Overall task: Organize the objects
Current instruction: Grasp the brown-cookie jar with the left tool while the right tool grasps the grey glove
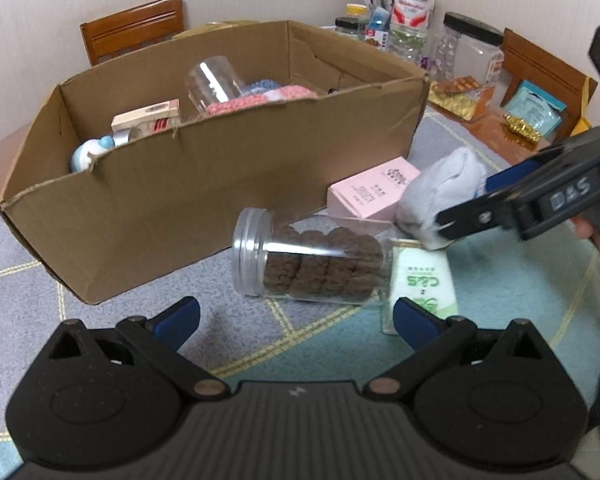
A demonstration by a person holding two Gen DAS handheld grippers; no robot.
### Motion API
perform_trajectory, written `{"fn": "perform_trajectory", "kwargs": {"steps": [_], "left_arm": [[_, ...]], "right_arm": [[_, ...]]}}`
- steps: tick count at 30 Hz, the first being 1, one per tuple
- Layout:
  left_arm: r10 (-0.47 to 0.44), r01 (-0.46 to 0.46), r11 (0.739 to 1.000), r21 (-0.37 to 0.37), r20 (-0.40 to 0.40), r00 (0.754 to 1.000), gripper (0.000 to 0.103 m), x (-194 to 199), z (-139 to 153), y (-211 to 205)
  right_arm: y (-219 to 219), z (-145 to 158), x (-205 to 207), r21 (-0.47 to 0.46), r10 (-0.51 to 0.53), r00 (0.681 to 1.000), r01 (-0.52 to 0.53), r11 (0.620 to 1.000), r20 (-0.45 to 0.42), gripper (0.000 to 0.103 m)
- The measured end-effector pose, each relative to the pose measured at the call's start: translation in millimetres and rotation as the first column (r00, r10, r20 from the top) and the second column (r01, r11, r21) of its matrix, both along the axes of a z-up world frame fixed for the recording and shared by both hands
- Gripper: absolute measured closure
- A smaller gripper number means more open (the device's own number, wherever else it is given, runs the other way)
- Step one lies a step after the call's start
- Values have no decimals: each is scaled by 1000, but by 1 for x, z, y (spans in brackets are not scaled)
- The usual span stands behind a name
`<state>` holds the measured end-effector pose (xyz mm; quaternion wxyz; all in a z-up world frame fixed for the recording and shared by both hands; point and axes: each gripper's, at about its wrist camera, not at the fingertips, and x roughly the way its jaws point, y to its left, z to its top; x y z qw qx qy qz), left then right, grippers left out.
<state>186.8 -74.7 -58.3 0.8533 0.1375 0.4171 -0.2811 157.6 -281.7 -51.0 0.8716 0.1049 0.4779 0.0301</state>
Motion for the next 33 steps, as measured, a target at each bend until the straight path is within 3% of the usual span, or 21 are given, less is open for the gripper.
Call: {"fn": "perform_trajectory", "kwargs": {"steps": [4,23,28,33], "left_arm": [[-25,24,999,21,23,999,1,-1,-7,-4],[-54,58,998,-38,81,995,1,17,-10,-24],[-54,59,997,-59,76,996,11,21,-10,-23],[-59,62,996,-70,51,997,12,22,-8,-19]], "right_arm": [[-4,2,-2,13,-23,1000,23,1000,-9,0],[7,2,0,-14,-28,999,28,1000,-23,0],[9,1,5,-9,-25,999,25,1000,-21,0],[11,0,8,-4,-23,999,23,1000,-22,0]]}}
